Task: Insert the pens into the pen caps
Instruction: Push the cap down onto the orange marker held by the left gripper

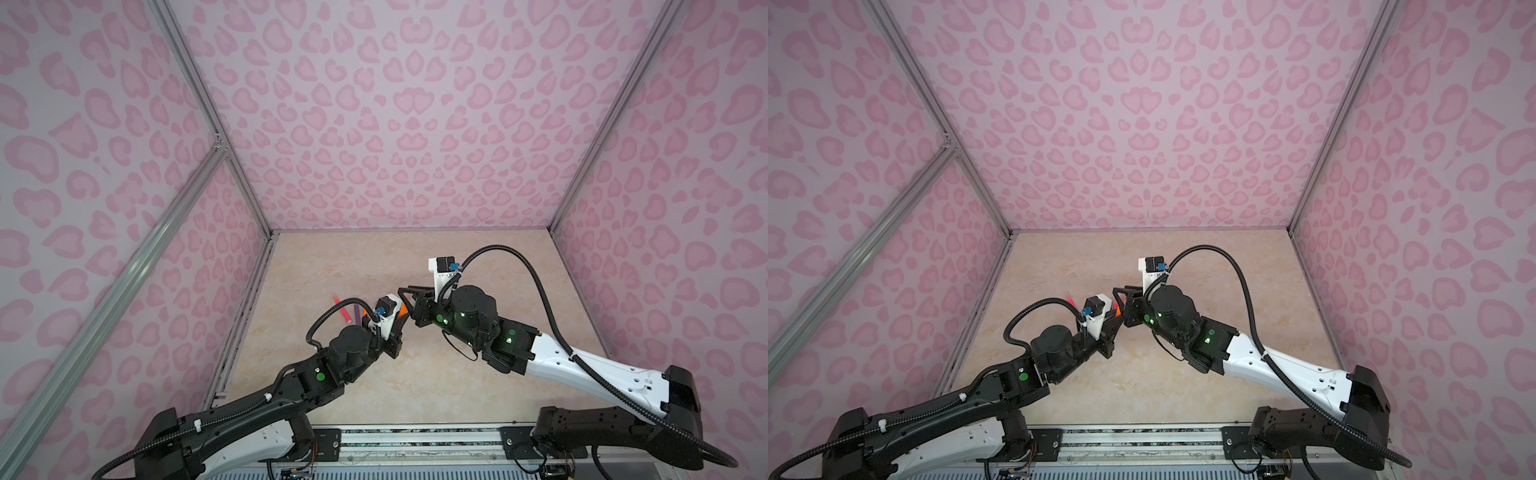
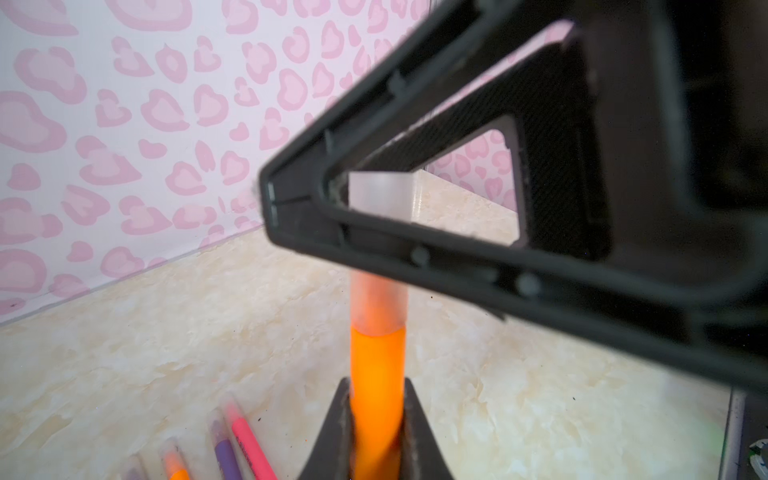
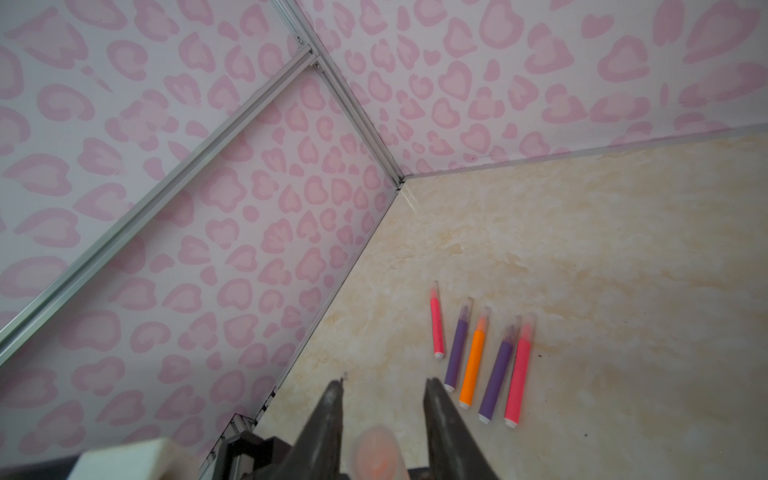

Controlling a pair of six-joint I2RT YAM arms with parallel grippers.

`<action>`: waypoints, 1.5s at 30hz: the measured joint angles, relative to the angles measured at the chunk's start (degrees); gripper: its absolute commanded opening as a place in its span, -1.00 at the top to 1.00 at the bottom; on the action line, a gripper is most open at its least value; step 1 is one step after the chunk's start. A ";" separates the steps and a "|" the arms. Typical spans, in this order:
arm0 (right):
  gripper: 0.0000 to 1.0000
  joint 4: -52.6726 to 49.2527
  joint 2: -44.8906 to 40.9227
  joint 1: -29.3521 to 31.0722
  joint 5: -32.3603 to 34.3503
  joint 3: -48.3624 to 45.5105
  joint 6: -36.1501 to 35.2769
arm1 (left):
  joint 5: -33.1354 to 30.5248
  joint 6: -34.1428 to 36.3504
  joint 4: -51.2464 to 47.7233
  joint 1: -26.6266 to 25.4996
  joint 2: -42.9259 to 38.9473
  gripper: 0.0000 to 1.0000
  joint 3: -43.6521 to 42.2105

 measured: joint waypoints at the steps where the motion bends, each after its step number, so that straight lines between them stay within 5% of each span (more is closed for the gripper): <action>1: 0.64 0.02 0.15 0.17 0.11 0.07 -0.04 | -0.02 -0.02 -0.04 0.00 0.00 0.92 0.09; 6: 0.99 -0.94 0.76 1.05 2.54 0.57 -2.47 | -0.90 0.20 -1.55 0.00 0.52 0.92 0.79; 13: 1.00 0.70 -0.26 2.19 4.68 -1.90 -3.04 | 1.51 -1.46 -3.63 0.74 0.70 0.92 1.33; 24: 1.00 12.79 -2.40 1.77 1.01 -9.11 -5.40 | 25.92 -9.64 -7.87 10.23 -0.70 0.92 3.10; 29: 1.00 17.11 -4.22 0.66 -3.17 -10.82 -6.03 | 32.09 -11.78 -9.57 11.34 -0.68 0.92 5.70; 33: 1.00 15.61 -4.90 1.20 -2.25 -9.73 -5.95 | 31.30 -11.85 -12.00 11.32 -0.92 0.92 7.61; 45: 1.00 3.82 -1.38 9.86 20.79 -2.45 -4.22 | 14.88 -3.34 -20.39 6.36 0.55 0.92 12.41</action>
